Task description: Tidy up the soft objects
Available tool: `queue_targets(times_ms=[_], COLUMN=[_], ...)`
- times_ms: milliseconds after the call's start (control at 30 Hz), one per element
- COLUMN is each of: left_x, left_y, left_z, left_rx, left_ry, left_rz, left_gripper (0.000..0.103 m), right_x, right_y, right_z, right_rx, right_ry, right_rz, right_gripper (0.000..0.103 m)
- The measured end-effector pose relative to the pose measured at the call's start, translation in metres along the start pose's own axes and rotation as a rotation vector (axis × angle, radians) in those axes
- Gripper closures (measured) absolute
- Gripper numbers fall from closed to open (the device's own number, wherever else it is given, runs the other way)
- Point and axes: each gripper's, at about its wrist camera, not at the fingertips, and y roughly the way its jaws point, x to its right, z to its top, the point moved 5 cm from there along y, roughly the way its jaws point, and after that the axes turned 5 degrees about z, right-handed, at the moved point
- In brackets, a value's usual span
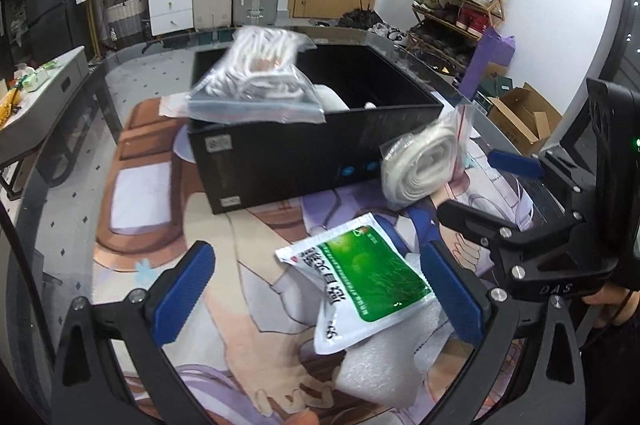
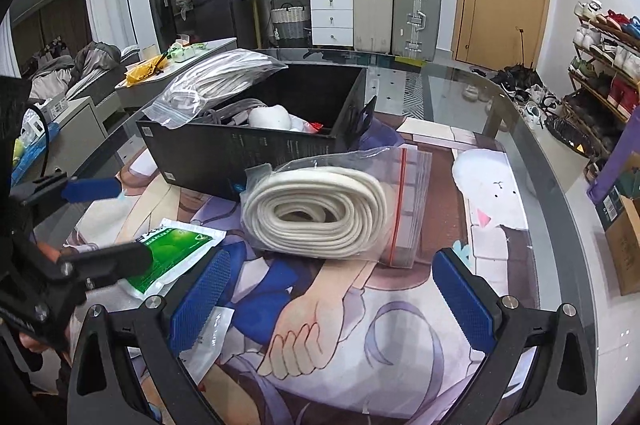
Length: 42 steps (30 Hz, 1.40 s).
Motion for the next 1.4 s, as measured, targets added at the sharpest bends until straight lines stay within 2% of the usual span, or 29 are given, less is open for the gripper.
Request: queue_targets(times_ms=[233,467,567,633,700,900,1033,1167,1400], left_x=[-0.002,-0.001,-0.003,-0.004,-0.007,-0.021,-0.037,-0.05,-0.059], left_y=[0.018,0.025,0.022,0.02,0.017,0.009,0.0,-0.005,-0.007], left_z=[-0.002,-0.004,-0.004,-0.005,-0.006,-0.009,-0.013,-0.013,-0.02], left_rx=[-0.065,-0.104,-0.093,-0.087,-0.082,-0.06,-0.043,-0.037,-0.043], left_ry=[-0.027,-0.048,-0.039,-0.024,-0.025,-0.045,-0.069,-0.081,-0.091], left_rz=[-0.002,-0.045,-0.052,-0.067,-0.071,-0.078,-0.068,-0.041,-0.044], left_gripper=[0.0,0.003,0.019,0.038,0.048,0.051,0.06,0.06,0.06], right_x=[0.009,0.012,0.006,0.001,-0.006,-0.027,-0.044,-0.059,-0.086], right_y=[0.001,-0.001,-0.004,-0.005,-0.006,-0.006,-0.006,-0.003,0.0], right_z=[0.003,-0.003,-0.007,-0.009,-0.012,-0.018,-0.018,-0.022,-0.039], right_rx=[0.003,-0.013,-0.023,-0.028,-0.036,-0.058,-0.067,-0.096,-0.17], right_ry=[0.009,0.021,0.023,0.019,0.01,-0.032,-0.071,-0.11,-0.151], right_rz=[-0.008,0.012,0.048,0.071,0.092,0.136,0.168,0.194,0.288], right_gripper=[0.001,0.001,0.001,0.001,0.001,0.001,0.001,0.001,0.001])
